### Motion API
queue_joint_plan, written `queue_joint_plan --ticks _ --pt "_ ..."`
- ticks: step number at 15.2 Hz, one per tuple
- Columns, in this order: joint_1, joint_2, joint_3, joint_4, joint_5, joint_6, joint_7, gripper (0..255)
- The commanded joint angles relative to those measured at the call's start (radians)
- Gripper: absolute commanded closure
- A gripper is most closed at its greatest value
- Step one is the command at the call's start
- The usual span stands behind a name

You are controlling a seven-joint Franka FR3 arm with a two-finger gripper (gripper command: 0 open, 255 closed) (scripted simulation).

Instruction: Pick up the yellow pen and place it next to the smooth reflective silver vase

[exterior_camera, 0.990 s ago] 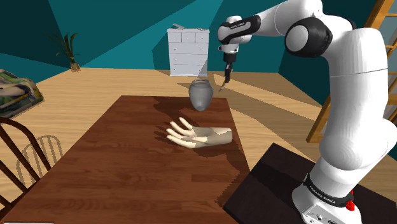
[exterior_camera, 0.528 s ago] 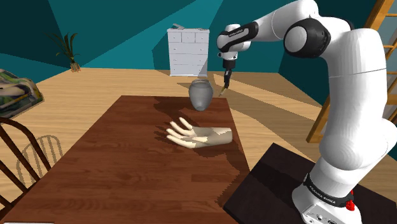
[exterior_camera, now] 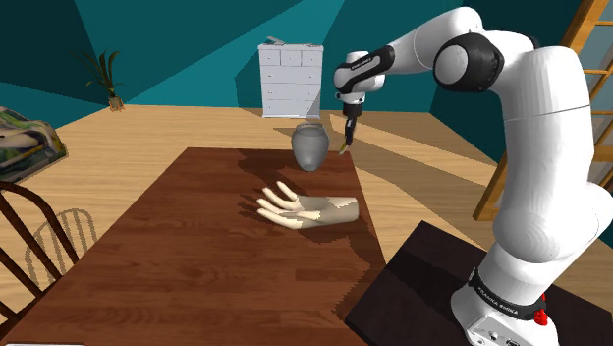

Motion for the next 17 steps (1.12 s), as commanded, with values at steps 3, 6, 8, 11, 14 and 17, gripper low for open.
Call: queue_joint_plan --ticks 3,6,8,11,14,17 --pt "0.000 0.018 0.001 -0.026 0.002 0.045 -0.002 255" --pt "-0.001 0.035 0.002 -0.042 0.003 0.077 -0.003 255" --pt "-0.001 0.047 0.002 -0.051 0.004 0.098 -0.003 255" --pt "-0.002 0.066 0.003 -0.062 0.006 0.128 -0.004 255" --pt "-0.002 0.086 0.004 -0.072 0.008 0.158 -0.006 255" --pt "-0.003 0.108 0.006 -0.079 0.010 0.187 -0.007 255"
